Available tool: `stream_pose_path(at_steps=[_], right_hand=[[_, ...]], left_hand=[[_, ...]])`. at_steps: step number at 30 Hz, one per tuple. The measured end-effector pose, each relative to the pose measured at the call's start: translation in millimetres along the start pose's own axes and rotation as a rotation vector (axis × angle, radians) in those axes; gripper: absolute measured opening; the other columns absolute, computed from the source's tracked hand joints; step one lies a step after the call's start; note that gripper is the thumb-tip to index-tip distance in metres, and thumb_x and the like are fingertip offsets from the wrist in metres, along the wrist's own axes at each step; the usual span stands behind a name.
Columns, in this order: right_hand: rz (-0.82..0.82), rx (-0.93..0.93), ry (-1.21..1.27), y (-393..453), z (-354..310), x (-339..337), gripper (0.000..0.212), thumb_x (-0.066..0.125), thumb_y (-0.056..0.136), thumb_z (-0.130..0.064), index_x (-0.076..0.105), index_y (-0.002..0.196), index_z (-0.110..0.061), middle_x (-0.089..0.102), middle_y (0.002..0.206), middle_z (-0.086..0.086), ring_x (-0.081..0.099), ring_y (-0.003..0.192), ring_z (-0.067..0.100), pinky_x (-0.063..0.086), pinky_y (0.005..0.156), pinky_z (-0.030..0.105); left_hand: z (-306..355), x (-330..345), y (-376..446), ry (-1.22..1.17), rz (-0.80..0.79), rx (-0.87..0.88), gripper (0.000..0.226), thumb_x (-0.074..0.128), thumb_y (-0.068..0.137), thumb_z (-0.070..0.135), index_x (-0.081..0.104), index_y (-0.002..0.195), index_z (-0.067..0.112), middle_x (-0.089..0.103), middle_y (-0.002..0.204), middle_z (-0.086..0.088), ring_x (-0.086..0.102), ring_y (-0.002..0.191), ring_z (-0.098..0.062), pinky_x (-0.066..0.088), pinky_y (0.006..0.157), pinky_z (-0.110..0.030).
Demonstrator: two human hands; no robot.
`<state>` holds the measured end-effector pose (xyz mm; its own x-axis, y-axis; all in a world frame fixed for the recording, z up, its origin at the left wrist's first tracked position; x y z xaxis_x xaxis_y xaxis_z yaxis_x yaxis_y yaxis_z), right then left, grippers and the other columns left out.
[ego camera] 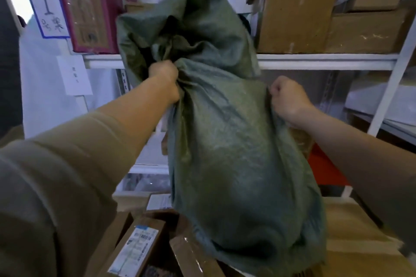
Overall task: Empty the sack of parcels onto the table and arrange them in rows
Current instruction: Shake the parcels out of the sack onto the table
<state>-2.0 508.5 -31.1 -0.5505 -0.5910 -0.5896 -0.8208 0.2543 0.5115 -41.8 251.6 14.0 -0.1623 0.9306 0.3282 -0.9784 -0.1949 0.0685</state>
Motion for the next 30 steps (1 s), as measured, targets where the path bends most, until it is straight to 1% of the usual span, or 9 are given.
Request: stream_pose_path(at_steps=[3, 6, 10, 14, 18, 21, 23, 26, 30], right_hand=[[0.109, 0.016, 0.059, 1.0, -3.4, -6.0, 0.013, 0.042, 0.100, -0.011, 0.054, 0.096, -0.009, 0.058, 0.096, 0.013, 0.057, 0.096, 0.034, 0.045, 0.078, 0.041], [-0.031, 0.041, 0.017, -1.4, -4.0, -3.5, 0.011, 0.045, 0.096, -0.006, 0.055, 0.093, -0.011, 0.059, 0.097, 0.013, 0.058, 0.103, 0.036, 0.044, 0.079, 0.038], [0.105, 0.037, 0.090, -0.8, -8.2, -12.7, 0.018, 0.041, 0.100, -0.007, 0.058, 0.105, -0.002, 0.060, 0.099, 0.016, 0.057, 0.100, 0.036, 0.046, 0.078, 0.041], [-0.072, 0.002, -0.024, -5.0, -7.7, -3.5, 0.010, 0.045, 0.096, -0.002, 0.054, 0.093, -0.006, 0.056, 0.093, 0.014, 0.060, 0.100, 0.038, 0.047, 0.077, 0.041], [0.110, -0.040, 0.078, 2.4, -14.4, -9.9, 0.017, 0.041, 0.099, -0.006, 0.057, 0.101, 0.000, 0.060, 0.098, 0.018, 0.057, 0.097, 0.038, 0.047, 0.078, 0.044], [-0.100, -0.036, 0.008, 3.1, -20.1, 2.3, 0.022, 0.045, 0.097, -0.006, 0.058, 0.080, -0.009, 0.061, 0.085, 0.015, 0.062, 0.092, 0.036, 0.044, 0.072, 0.035], [-0.168, -0.032, 0.078, 2.0, -27.6, 2.8, 0.021, 0.052, 0.099, -0.018, 0.062, 0.081, -0.011, 0.061, 0.084, 0.009, 0.061, 0.086, 0.028, 0.042, 0.075, 0.033], [-0.297, -0.003, 0.383, -1.8, -46.9, -4.1, 0.038, 0.052, 0.095, -0.055, 0.066, 0.093, -0.020, 0.063, 0.090, -0.005, 0.057, 0.083, 0.011, 0.042, 0.076, 0.026], [-0.526, 0.006, 0.196, -5.1, -63.7, 2.5, 0.093, 0.071, 0.067, -0.073, 0.053, 0.139, -0.017, 0.058, 0.132, -0.004, 0.057, 0.117, 0.017, 0.045, 0.087, 0.028]], left_hand=[[7.9, -3.0, 9.4, -0.163, 0.019, 0.026, 0.038, 0.041, 0.101, 0.024, 0.060, 0.129, 0.007, 0.070, 0.114, -0.017, 0.067, 0.103, -0.037, 0.060, 0.077, -0.048], [7.0, 0.2, 1.9, -0.047, 0.069, 0.006, 0.036, 0.038, 0.104, 0.023, 0.061, 0.125, 0.006, 0.070, 0.109, -0.015, 0.067, 0.096, -0.032, 0.056, 0.085, -0.047], [16.9, 2.2, 8.9, -0.105, 0.025, 0.050, 0.032, 0.044, 0.101, 0.026, 0.063, 0.117, 0.006, 0.071, 0.109, -0.017, 0.070, 0.096, -0.034, 0.058, 0.081, -0.051], [10.8, 0.7, 5.7, -0.031, 0.048, 0.010, 0.030, 0.042, 0.102, 0.022, 0.061, 0.123, 0.010, 0.069, 0.112, -0.017, 0.067, 0.098, -0.033, 0.059, 0.079, -0.045], [21.8, -2.1, 13.7, -0.161, 0.066, 0.077, 0.027, 0.043, 0.103, 0.022, 0.063, 0.113, 0.008, 0.071, 0.104, -0.016, 0.070, 0.090, -0.032, 0.061, 0.071, -0.044], [12.3, -4.9, 13.0, -0.115, 0.081, 0.043, 0.032, 0.044, 0.101, 0.024, 0.062, 0.121, 0.007, 0.070, 0.111, -0.018, 0.069, 0.094, -0.035, 0.060, 0.073, -0.049], [-2.1, -17.1, 39.5, -0.120, 0.079, 0.001, 0.041, 0.048, 0.094, 0.030, 0.060, 0.128, 0.011, 0.070, 0.115, -0.017, 0.069, 0.100, -0.037, 0.058, 0.078, -0.055], [-5.5, -19.3, 43.1, -0.145, 0.042, -0.046, 0.049, 0.049, 0.089, 0.034, 0.059, 0.132, 0.012, 0.070, 0.116, -0.017, 0.069, 0.100, -0.038, 0.056, 0.081, -0.059], [9.6, -3.6, 2.9, -0.133, 0.062, 0.029, 0.033, 0.044, 0.102, 0.024, 0.058, 0.128, 0.008, 0.068, 0.111, -0.018, 0.068, 0.095, -0.034, 0.059, 0.074, -0.047]])
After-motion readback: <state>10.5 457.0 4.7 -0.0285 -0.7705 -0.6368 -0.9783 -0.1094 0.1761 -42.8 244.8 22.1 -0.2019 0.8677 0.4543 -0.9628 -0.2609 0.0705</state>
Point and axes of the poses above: each hand's wrist, its own y-axis towards the middle knuckle, its own x-axis out of the palm, z = x × y, the point moved 1 cm from there along y, towards the middle knuckle
